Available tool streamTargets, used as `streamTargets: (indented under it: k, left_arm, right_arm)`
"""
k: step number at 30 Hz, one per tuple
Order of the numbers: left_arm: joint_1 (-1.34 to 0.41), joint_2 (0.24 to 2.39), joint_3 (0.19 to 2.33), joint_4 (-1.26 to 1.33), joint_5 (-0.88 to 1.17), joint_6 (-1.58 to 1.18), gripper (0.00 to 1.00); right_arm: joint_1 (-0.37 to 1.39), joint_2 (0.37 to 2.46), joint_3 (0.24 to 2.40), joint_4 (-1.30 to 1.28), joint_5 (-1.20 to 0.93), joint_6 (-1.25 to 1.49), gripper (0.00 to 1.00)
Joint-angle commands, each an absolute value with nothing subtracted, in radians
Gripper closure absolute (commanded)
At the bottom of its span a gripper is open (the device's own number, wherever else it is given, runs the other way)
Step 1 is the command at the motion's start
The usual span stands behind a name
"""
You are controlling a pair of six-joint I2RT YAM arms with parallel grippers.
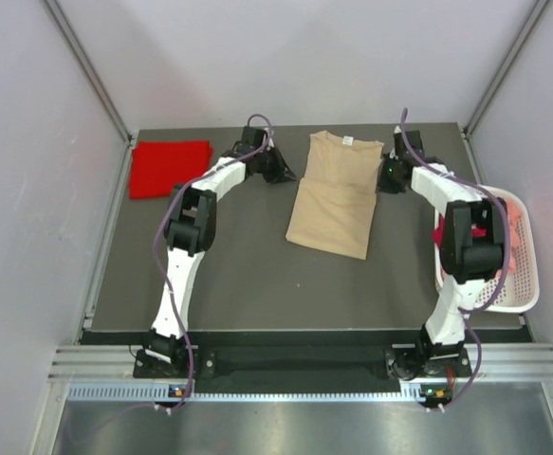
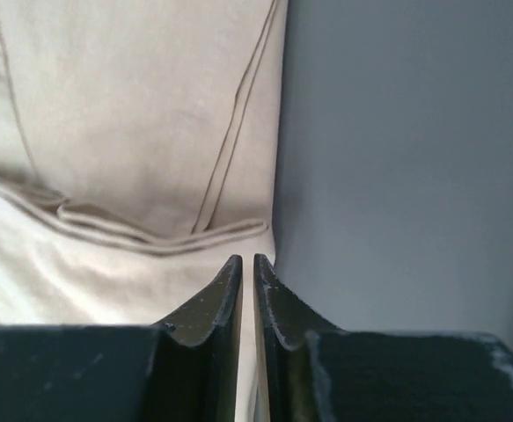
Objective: Fold and stack the t-shirts
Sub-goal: Fold the tshirt
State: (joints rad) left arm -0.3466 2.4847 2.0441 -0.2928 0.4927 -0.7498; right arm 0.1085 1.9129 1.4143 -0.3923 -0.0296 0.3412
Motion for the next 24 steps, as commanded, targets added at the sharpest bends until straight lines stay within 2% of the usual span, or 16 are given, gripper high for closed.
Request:
streamTargets:
  k: [1, 7, 13, 18, 24]
  left_arm:
    - [-0.321, 2.447, 2.094, -0.291, 0.503, -0.724, 0.94]
    - [-0.345, 2.287, 1.965, -0.442, 0.456, -0.583, 0.9]
    - [-0.365, 2.089, 1.577, -0.312, 0.52, -0.545, 0.87]
    - [-0.406, 2.043, 1.516, -0.321, 0.557, -0.508, 0.88]
    - [-0.445, 1.997, 1.424, -0.267, 0.541, -0.52, 0.88]
  right_arm:
    - [0.106, 1.79, 1.411, -0.437, -0.064, 0.33, 0.88]
    - [0.13, 1.726, 1.296, -0.446, -0.207, 0.344, 0.87]
    - [0.143, 1.759, 1.187, -0.312, -0.371, 0.354, 0.82]
    - [0.126, 1.934, 1.345, -0.249, -0.595, 0.31, 0.81]
    - [0.081, 2.077, 1.431, -0.193, -0.659, 0.367, 0.87]
